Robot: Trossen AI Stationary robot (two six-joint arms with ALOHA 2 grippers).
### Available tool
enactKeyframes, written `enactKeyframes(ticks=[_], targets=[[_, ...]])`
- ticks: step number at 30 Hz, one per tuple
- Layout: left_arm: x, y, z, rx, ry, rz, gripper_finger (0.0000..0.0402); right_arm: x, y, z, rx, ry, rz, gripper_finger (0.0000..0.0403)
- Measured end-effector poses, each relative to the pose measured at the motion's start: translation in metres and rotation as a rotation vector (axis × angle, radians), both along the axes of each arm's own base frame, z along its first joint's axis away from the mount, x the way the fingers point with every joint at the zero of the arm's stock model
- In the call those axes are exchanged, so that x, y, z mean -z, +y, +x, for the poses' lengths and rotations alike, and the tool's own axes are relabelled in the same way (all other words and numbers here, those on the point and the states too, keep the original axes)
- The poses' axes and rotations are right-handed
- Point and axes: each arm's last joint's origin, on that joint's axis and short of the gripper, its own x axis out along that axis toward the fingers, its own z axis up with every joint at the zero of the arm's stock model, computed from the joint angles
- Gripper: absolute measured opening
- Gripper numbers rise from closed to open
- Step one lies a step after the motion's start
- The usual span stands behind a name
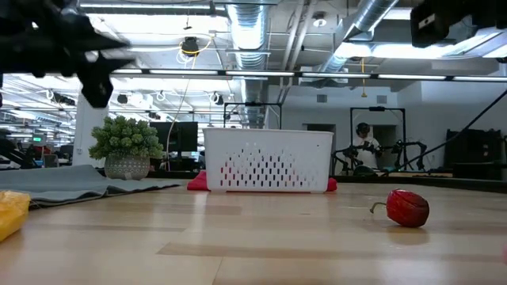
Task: Pick and placing Produce into tupperware
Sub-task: Put the red strawberry into the white bin
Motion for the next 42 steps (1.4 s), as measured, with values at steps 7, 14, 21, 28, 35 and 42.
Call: enactKeyframes(ticks=[7, 14, 21, 28, 35, 42], targets=[[-0.015, -0.007, -0.003, 0.163, -0.152, -0.066, 0.0098, 0.011, 0.001, 0.005, 0.006, 0.018, -0.006, 0.0143], [-0.018, -0.021, -0.005, 0.274, -0.173, -0.092, 0.0092, 0.012, 0.004, 0.008, 0.004, 0.01, 0.006, 0.0139], [-0.017, -0.037, 0.0, 0.262, -0.113, -0.008, 0.0092, 0.013, 0.004, 0.01, 0.004, 0.015, 0.004, 0.0137], [-0.039, -0.066, 0.02, 0.318, 0.066, 0.127, 0.0091, 0.012, 0.004, 0.01, 0.004, 0.014, 0.005, 0.0139], [-0.079, -0.096, 0.042, 0.256, 0.554, 0.185, 0.0091, 0.013, 0.004, 0.01, 0.005, 0.025, 0.027, 0.0137], [-0.092, -0.12, 0.047, 0.185, 0.86, 0.115, 0.0091, 0.013, 0.004, 0.01, 0.005, 0.032, 0.025, 0.0137]])
